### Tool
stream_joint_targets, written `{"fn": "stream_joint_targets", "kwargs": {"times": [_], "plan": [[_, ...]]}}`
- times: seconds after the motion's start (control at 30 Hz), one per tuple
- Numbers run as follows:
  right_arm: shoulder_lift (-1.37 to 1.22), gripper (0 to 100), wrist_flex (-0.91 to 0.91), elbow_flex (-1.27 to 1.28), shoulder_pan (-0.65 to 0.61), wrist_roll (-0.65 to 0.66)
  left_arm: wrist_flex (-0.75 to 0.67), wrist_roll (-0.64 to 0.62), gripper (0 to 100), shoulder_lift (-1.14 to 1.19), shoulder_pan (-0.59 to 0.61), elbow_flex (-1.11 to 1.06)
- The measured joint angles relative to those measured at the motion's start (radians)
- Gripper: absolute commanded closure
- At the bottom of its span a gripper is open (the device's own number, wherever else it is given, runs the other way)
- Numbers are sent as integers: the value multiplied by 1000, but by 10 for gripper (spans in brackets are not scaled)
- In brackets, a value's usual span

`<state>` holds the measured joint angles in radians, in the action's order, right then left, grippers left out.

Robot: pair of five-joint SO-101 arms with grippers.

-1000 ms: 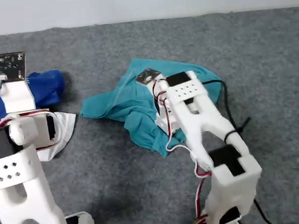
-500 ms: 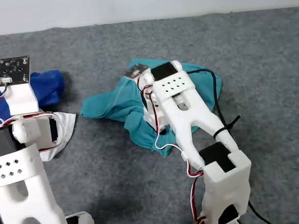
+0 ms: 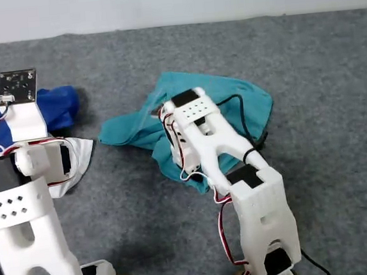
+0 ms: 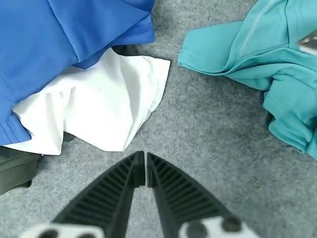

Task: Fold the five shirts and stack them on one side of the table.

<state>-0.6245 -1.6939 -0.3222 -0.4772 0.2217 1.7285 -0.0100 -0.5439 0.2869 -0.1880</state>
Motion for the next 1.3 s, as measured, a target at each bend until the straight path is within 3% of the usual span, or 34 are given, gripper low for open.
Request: {"fn": "stream_joint_targets", "kwargs": {"times": [0.27,0.77,1.13,1.3], "plan": [[63,990,-58,-114,94,115,0,0,986,0,0,0],[295,990,-60,-118,509,342,0,0,986,0,-6,0],[173,984,87,-118,736,430,0,0,986,0,-167,0],[170,795,38,-118,741,453,0,0,986,0,-167,0]]}}
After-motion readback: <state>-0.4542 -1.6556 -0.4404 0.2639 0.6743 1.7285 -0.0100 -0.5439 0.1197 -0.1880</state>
